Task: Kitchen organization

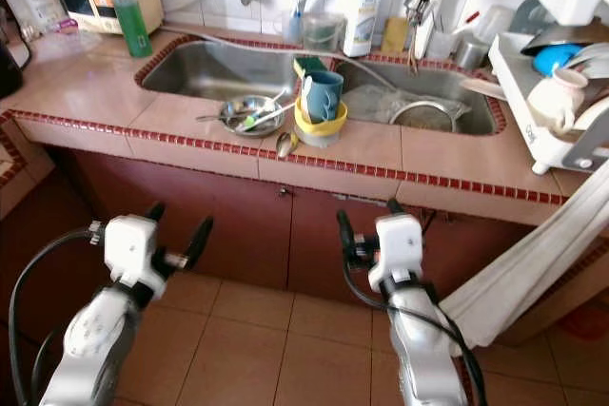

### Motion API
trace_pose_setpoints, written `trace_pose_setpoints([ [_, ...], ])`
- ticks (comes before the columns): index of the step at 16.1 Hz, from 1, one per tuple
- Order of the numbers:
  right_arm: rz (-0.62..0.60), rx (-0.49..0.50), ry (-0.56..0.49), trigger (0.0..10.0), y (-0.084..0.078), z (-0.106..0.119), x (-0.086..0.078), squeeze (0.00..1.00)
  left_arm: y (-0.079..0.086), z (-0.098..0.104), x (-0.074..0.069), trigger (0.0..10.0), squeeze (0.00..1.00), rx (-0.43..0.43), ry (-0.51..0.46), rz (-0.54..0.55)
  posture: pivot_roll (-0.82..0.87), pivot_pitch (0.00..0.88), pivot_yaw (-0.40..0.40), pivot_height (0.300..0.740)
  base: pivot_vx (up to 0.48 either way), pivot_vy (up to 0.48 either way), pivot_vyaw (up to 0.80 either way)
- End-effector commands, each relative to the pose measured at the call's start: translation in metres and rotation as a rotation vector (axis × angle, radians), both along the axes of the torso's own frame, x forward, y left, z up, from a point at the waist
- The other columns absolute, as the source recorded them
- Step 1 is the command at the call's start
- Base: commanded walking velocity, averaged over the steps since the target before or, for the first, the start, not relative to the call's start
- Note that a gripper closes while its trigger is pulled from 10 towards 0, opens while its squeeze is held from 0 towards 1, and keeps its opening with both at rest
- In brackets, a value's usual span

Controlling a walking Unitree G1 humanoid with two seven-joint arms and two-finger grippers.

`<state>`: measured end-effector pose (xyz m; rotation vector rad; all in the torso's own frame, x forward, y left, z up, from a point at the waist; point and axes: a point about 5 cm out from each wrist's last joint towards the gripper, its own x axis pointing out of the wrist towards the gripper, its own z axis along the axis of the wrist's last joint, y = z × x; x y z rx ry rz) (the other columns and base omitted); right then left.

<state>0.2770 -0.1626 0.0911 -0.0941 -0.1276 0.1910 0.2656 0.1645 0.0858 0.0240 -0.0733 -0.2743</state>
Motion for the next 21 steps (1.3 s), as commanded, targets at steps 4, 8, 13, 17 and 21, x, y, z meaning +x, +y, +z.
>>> trace_pose_setpoints([
  [4, 0.002, 0.003, -0.029, 10.0, 0.0000, 0.0064, -0.0001, 0.00, -0.0015, 0.0031, -0.0021, 10.0, 0.00, -0.015, -0.008, -0.005, -0.14, 0.000, 0.010, 0.740, 0.000, 0.000, 0.00],
  [8, 0.010, -0.008, -0.024, 10.0, 0.0007, 0.0076, -0.0012, 0.00, 0.0007, 0.0054, -0.0057, 10.0, 0.00, -0.051, -0.004, -0.017, -0.14, 0.000, 0.010, 0.740, 0.230, 0.000, 0.00],
  [13, 0.011, -0.006, -0.022, 10.0, 0.0044, 0.0072, -0.0013, 0.00, 0.0007, 0.0049, -0.0063, 10.0, 0.00, -0.056, 0.002, -0.019, -0.14, 0.000, 0.011, 0.740, 0.400, 0.000, 0.00],
  [17, 0.011, -0.006, -0.022, 10.0, 0.0046, 0.0066, -0.0015, 0.00, 0.0001, 0.0055, -0.0059, 10.0, 0.00, -0.057, 0.001, -0.020, -0.14, 0.000, 0.012, 0.740, 0.419, 0.000, 0.00],
  [21, 0.013, -0.006, -0.020, 10.0, 0.0056, 0.0069, -0.0012, 0.00, 0.0001, 0.0059, -0.0063, 10.0, 0.00, -0.056, 0.004, -0.020, -0.14, 0.000, 0.008, 0.740, 0.418, 0.000, 0.00],
])
